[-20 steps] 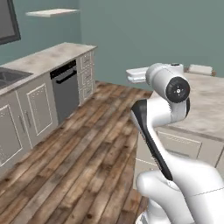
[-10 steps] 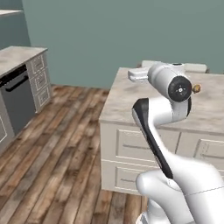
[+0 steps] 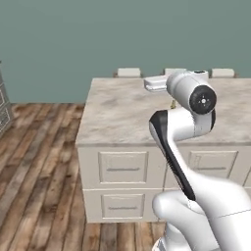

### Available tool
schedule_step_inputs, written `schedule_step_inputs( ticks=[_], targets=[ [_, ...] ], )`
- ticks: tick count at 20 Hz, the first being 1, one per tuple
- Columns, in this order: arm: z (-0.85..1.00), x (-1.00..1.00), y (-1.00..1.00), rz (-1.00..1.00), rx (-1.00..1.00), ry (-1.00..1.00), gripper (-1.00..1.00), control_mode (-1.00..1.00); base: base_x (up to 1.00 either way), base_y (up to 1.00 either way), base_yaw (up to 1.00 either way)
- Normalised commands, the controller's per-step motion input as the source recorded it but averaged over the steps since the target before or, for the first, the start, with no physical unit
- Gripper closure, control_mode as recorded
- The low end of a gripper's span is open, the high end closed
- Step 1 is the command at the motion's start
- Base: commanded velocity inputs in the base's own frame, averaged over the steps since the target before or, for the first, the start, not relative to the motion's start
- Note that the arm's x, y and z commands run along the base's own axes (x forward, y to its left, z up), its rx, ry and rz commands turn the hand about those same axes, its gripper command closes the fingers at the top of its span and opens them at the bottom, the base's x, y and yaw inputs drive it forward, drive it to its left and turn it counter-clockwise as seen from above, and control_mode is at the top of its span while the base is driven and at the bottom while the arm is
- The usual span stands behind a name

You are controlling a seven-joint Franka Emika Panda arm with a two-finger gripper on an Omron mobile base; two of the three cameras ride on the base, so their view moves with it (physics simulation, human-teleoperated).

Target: Pick the candle and candle from the dining table and place them in the open cabinet. Close the cabinet after placing the objects.

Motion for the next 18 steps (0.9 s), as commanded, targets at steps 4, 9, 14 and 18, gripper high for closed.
schedule_step_inputs(
  ticks=[4, 9, 14, 18],
  targets=[
    [0.00, 0.00, 0.00, 0.00, 0.00, 0.00, -1.00, 1.00, 0.60, 0.00, -0.36],
    [0.00, 0.00, 0.00, 0.00, 0.00, 0.00, -1.00, 1.00, 0.69, 0.04, -0.22],
    [0.00, 0.00, 0.00, 0.00, 0.00, 0.00, -1.00, 1.00, 0.61, 0.00, -0.08],
    [0.00, 0.00, 0.00, 0.00, 0.00, 0.00, -1.00, 1.00, 0.57, 0.00, 0.02]
  ],
)
